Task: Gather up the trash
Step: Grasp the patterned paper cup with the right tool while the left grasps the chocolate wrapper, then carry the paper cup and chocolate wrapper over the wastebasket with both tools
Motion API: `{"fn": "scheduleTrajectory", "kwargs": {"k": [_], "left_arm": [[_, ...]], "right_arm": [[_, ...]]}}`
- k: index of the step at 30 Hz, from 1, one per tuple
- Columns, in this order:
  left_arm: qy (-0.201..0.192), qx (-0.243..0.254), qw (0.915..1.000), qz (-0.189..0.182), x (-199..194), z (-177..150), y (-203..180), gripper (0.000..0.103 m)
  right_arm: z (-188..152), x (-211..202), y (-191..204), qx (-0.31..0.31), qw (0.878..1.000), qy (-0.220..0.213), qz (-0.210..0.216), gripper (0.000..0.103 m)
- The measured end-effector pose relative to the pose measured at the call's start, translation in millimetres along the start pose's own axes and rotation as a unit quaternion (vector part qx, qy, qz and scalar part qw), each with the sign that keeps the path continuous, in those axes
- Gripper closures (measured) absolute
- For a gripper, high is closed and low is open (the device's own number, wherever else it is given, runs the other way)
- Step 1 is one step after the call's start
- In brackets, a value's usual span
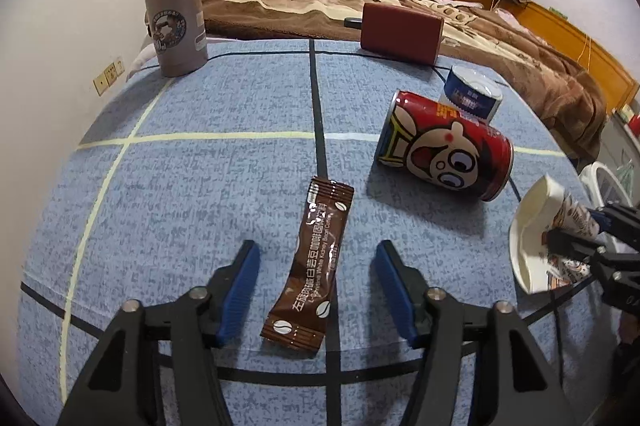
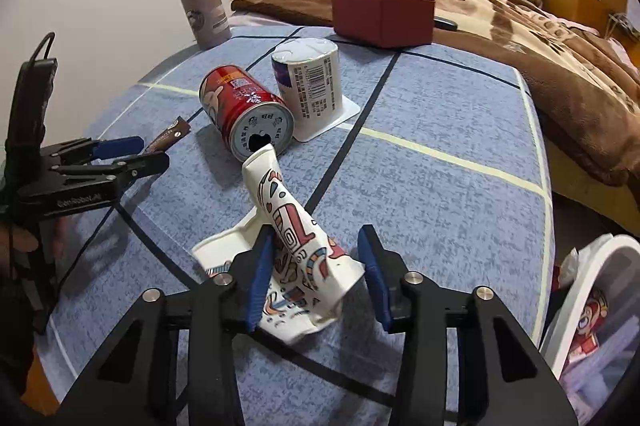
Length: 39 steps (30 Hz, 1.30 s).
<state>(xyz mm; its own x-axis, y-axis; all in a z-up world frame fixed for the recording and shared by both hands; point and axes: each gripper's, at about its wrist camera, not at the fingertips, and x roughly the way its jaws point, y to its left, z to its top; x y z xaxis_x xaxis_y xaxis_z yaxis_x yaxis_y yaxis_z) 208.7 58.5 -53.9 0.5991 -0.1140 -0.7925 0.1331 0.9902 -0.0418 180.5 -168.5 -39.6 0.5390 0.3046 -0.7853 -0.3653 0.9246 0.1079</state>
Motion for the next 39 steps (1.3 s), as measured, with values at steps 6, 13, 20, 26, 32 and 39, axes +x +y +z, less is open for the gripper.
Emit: {"fn": "scheduleTrajectory", "kwargs": {"k": [6,13,20,26,32,39], "left_arm": [[-0.003,0.001,1.0000,0.002,0,2,0,0.078],[-0.006,0.005,1.0000,0.001,-4,-2,-4,0.082],[-0.020,-0.009,0.9997,-0.012,-18,-4,-7,0.082],[-0.029,-0.006,0.9994,-0.020,-30,-6,-18,0.082],[-0.045,-0.002,0.9985,-0.029,-46,-6,-31,0.082],[-0.063,0.011,0.9969,-0.046,-64,-8,-54,0.082]], "right_arm": [[-4,-4,1,0.014,1.000,-0.009,-0.007,0.072],[-4,-6,1,0.027,0.999,-0.015,-0.016,0.072],[-5,-11,-2,0.048,0.998,-0.028,-0.020,0.072],[-7,-16,-1,0.063,0.997,-0.037,-0.020,0.072],[-11,-26,-7,0.089,0.994,-0.057,-0.019,0.072],[-18,-41,-18,0.114,0.990,-0.075,-0.030,0.072]]}}
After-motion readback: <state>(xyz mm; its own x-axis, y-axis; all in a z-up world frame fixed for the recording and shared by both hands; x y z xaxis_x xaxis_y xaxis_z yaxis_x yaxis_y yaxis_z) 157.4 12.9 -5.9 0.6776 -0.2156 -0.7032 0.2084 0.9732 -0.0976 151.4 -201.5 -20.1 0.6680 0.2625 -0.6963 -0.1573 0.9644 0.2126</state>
